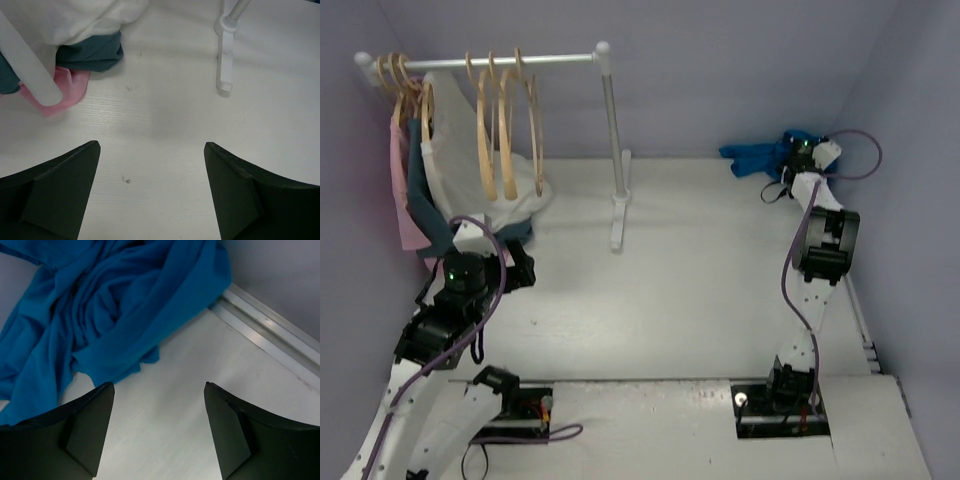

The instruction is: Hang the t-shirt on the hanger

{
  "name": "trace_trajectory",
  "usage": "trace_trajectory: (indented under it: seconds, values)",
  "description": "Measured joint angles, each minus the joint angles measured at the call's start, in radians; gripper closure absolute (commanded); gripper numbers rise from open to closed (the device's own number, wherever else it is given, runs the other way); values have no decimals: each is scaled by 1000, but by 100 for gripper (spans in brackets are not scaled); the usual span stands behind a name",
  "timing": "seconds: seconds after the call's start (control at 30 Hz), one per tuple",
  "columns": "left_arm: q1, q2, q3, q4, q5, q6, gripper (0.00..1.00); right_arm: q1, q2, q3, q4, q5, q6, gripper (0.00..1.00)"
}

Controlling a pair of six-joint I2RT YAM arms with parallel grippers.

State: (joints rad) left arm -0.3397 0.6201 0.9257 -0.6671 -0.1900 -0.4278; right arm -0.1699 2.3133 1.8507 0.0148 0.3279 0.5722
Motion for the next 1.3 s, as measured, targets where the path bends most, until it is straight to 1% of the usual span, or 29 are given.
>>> trace_trajectory:
  seconds: [0.17,0.3,0.47,0.57,0.63,0.73,0.77,0.9,1.0,1.07,1.17,1.3]
  values:
    - [0,47,2,-11,14,-22,19,-1,107,120,12,-34,38,32]
    - [0,62,2,-19,19,-32,19,-1,148,141,46,-65,62,32]
    - [0,63,2,-27,22,-34,19,-3,167,140,98,-101,81,42]
    - [0,64,2,-29,22,-34,19,-7,180,141,124,-118,81,58]
    - [0,68,2,-31,22,-34,19,-8,190,141,141,-131,77,76]
    - [0,72,2,-33,27,-33,19,-8,202,141,154,-150,57,96]
    - [0,72,2,-33,28,-33,19,-9,203,141,156,-157,48,100]
    - [0,67,3,-34,31,-32,20,-12,191,118,175,-199,15,100]
    - [0,64,22,-43,33,-26,20,-11,131,45,174,-243,-20,100]
    - [0,67,56,-51,33,-20,20,-3,46,-35,164,-279,-49,100]
    - [0,80,134,-58,33,-4,20,35,-151,-141,115,-328,-90,100]
    - [0,104,254,-68,35,26,20,140,-450,-156,79,-439,-126,100]
